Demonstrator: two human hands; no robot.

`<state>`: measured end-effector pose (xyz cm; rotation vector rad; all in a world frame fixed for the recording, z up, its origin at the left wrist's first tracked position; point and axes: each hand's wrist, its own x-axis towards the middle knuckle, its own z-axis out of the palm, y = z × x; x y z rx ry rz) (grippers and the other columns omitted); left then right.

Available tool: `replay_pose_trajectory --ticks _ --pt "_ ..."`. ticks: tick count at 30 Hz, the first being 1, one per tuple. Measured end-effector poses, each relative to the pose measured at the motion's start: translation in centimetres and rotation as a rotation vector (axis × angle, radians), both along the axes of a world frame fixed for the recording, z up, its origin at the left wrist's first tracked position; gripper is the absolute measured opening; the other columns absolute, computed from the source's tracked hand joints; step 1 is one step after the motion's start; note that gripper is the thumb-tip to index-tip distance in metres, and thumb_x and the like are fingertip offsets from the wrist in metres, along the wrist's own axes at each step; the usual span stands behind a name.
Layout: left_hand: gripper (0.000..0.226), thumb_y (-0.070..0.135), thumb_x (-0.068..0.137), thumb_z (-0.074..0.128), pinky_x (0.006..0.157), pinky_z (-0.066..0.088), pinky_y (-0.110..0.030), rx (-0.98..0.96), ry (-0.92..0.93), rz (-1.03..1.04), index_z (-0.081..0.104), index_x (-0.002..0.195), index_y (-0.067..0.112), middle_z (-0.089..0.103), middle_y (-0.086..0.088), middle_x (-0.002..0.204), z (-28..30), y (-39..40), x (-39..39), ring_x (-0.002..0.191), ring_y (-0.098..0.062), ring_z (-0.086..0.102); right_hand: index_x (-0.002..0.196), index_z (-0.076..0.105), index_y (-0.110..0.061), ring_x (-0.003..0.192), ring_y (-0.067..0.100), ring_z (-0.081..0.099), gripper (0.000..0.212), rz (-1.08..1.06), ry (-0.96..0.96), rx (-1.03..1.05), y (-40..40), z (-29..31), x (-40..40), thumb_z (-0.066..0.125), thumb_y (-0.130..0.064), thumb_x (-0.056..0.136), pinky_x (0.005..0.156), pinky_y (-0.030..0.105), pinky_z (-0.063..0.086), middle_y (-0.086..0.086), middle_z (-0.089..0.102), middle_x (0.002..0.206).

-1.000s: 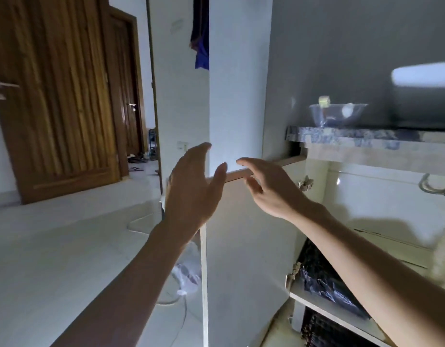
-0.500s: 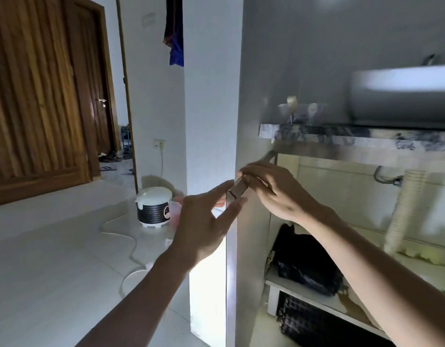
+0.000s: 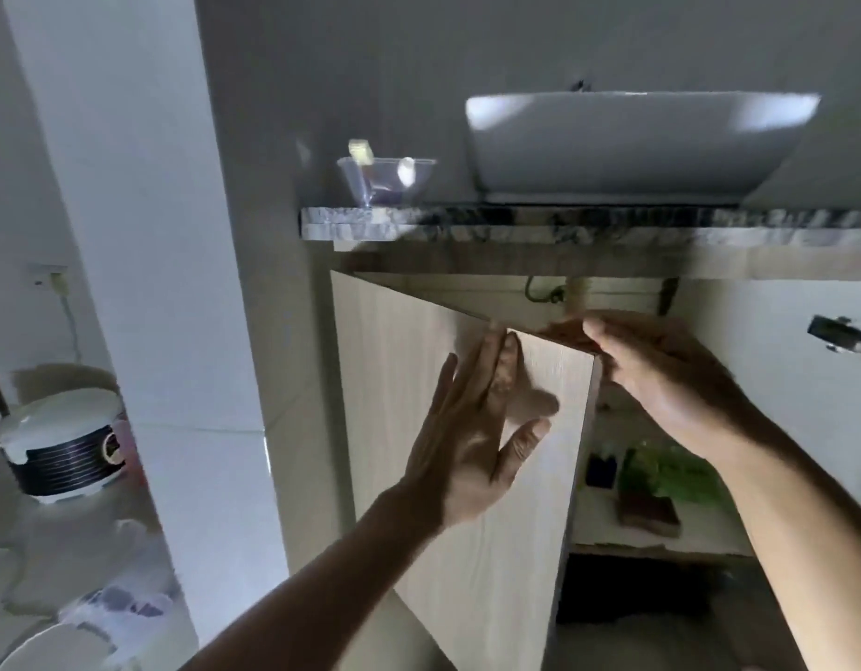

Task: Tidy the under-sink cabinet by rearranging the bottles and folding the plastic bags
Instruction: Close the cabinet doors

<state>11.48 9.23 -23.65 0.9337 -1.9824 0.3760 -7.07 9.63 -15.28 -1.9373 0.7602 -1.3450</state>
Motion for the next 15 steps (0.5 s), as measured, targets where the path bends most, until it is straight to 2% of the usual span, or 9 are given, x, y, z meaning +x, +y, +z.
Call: replay_pose_trajectory --ticks 1,4,6,9,10,12,13,15 --pt "0.073 0.053 0.098 0.024 0.121 0.011 -0.044 -0.028 -0.019 -0.003 0.001 0.15 0.008 -0.008 -0.005 0.159 -0.2 -1.4 -0.8 0.149 -0.019 0.0 0.108 0.07 -0.02 0.107 0.006 0.065 0.025 -0.101 0.073 -0.044 0.0 -0.3 -1.4 0.056 -0.032 0.091 0.092 0.024 0.049 -0.003 0.072 0.111" --pt "0.073 0.047 0.097 0.037 0.12 0.014 -0.046 -0.154 -0.046 0.029 0.013 0.148 0.001 0.004 -0.011 0.158 -0.6 -5.2 -3.0 0.148 -0.027 0.01 0.123 0.06 -0.022 0.105 -0.02 0.055 0.037 -0.35 0.247 -0.211 0.0 -1.5 -3.2 0.053 -0.033 0.088 0.087 0.002 0.042 -0.012 0.061 0.121" --pt "0.071 0.047 0.098 0.036 0.119 0.015 -0.048 -0.204 -0.046 0.063 0.016 0.148 0.001 0.009 -0.011 0.157 -1.0 -7.1 -3.8 0.148 -0.026 0.012 0.127 0.057 -0.02 0.1 -0.023 0.052 0.042 -0.489 0.275 -0.309 -1.0 -2.7 -3.4 0.054 -0.03 0.086 0.084 -0.003 0.04 -0.014 0.058 0.117" --pt "0.068 0.047 0.098 0.034 0.118 0.019 -0.047 -0.264 -0.102 0.079 0.014 0.148 0.006 0.011 -0.008 0.157 -1.1 -9.7 -3.9 0.149 -0.019 0.005 0.126 0.059 -0.01 0.097 -0.015 0.051 0.043 -0.707 0.271 -0.426 -3.6 -4.3 -4.1 0.057 -0.027 0.087 0.083 -0.005 0.038 -0.011 0.059 0.111" --pt "0.068 0.047 0.097 0.035 0.118 0.018 -0.046 -0.28 -0.132 0.086 0.014 0.149 0.007 0.013 -0.008 0.157 -1.0 -10.6 -3.9 0.149 -0.018 0.005 0.125 0.059 -0.01 0.096 -0.011 0.053 0.042 -0.761 0.243 -0.431 -4.6 -4.6 -4.3 0.059 -0.027 0.087 0.085 -0.002 0.039 -0.01 0.06 0.114" --pt "0.068 0.044 0.096 0.042 0.118 0.017 -0.046 -0.306 -0.186 0.102 0.019 0.149 0.007 0.016 -0.009 0.156 -0.8 -12.4 -4.1 0.148 -0.018 0.009 0.12 0.061 -0.009 0.094 0.001 0.062 0.039 -0.864 0.195 -0.451 -6.7 -5.2 -4.6 0.059 -0.03 0.088 0.087 0.014 0.048 0.0 0.065 0.116" --pt "0.068 0.042 0.095 0.046 0.118 0.017 -0.047 -0.317 -0.208 0.106 0.023 0.148 0.006 0.017 -0.009 0.156 -0.7 -13.3 -4.2 0.147 -0.019 0.012 0.114 0.062 -0.006 0.093 0.011 0.064 0.036 -0.908 0.188 -0.466 -7.8 -5.4 -4.6 0.059 -0.031 0.088 0.083 0.02 0.051 0.005 0.067 0.11" --pt "0.067 0.041 0.094 0.049 0.117 0.017 -0.048 -0.331 -0.252 0.113 0.026 0.147 0.007 0.019 -0.008 0.156 -0.6 -14.9 -4.2 0.146 -0.018 0.016 0.1 0.06 -0.003 0.08 0.02 0.063 0.031 -0.968 0.185 -0.476 -9.6 -5.5 -4.4 0.059 -0.031 0.087 0.07 0.018 0.049 0.01 0.064 0.093"
